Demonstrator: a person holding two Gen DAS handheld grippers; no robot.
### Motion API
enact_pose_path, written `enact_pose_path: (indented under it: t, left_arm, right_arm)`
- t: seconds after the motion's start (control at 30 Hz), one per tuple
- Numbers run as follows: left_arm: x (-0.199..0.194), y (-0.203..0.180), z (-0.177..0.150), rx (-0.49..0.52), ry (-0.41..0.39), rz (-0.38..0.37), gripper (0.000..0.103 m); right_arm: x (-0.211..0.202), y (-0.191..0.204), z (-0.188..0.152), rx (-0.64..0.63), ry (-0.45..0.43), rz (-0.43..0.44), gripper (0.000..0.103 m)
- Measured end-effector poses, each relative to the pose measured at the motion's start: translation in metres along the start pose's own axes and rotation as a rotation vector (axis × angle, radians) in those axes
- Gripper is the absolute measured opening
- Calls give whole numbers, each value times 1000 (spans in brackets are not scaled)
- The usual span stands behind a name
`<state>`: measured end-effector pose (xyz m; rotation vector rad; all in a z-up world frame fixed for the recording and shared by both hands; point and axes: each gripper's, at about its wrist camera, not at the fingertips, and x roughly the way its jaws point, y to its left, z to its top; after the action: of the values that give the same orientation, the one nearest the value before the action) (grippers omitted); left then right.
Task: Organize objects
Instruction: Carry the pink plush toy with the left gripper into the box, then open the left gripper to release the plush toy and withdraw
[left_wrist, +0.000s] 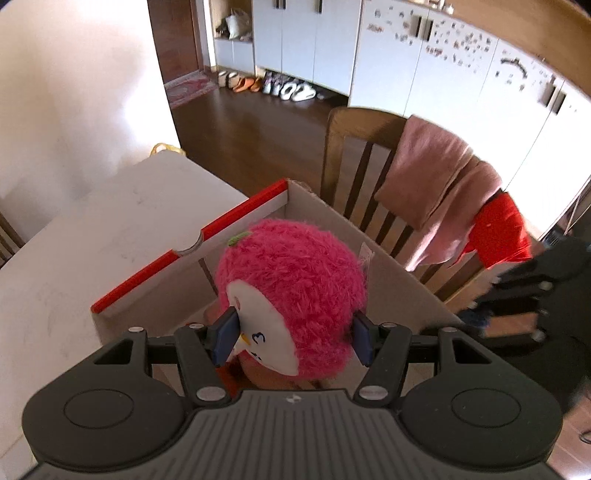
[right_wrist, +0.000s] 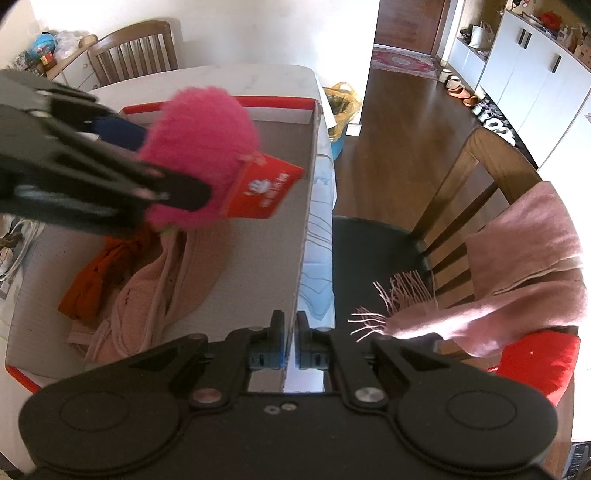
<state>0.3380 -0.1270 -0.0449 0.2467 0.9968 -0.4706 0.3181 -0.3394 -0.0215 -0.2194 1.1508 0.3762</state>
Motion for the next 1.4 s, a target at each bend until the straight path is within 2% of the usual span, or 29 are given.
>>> enact_pose_path:
  t: [0.2,0.5,0.63,0.73,0.83,1.1,1.4]
  left_arm:
    - [34,-2,9,12,63,28,62]
    - [64,-3,19,8,102,30,64]
    - [71,-1,25,-6,103,32,68]
    - [72,-3,28,0,95,42,75]
    - [70,-3,28,3,85,44,81]
    - [51,1,21,-44,49,68,81]
    - [-12,12,2,-108,-54,62,81]
  right_arm:
    - [1,-2,0,-6,5,10,5]
    - [2,-2,1,-18,12,21,5]
    - [3,-3,1,-21,15,25,5]
    - [3,-3,2,-20,16,27,6]
    - [3,-3,2,-22,17,28,6]
    - [4,-4,1,-25,18,35,6]
    - [3,-3,2,-31,18,35,6]
